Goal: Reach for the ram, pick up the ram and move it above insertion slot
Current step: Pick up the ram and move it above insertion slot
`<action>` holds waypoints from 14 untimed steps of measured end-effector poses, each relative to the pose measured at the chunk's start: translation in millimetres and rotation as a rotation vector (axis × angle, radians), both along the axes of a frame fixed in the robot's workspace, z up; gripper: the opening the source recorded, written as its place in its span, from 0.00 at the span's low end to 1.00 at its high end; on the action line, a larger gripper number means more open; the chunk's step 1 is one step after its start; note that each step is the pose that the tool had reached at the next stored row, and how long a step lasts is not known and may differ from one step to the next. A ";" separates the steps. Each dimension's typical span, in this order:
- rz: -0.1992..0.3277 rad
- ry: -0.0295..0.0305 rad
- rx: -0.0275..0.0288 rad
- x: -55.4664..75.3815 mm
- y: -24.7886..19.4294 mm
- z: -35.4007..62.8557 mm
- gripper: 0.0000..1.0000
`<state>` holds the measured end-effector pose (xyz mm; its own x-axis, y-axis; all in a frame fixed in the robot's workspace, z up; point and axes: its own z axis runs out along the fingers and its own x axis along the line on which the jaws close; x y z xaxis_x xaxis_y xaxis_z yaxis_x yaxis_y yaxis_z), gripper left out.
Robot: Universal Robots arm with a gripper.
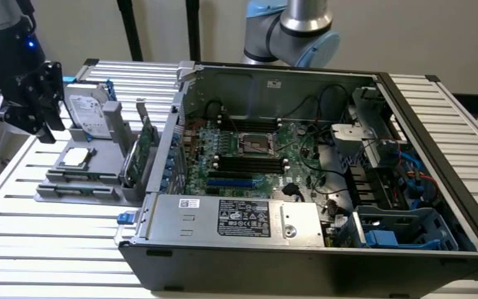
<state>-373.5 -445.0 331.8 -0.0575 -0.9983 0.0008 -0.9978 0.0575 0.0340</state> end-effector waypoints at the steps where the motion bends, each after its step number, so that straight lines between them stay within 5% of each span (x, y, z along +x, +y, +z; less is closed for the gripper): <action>1: -0.003 -0.0002 -0.0001 -0.1 0.0 -1.8 0.36; 14: -0.018 -0.0006 0.0000 -1.6 -1.2 -25.5 0.36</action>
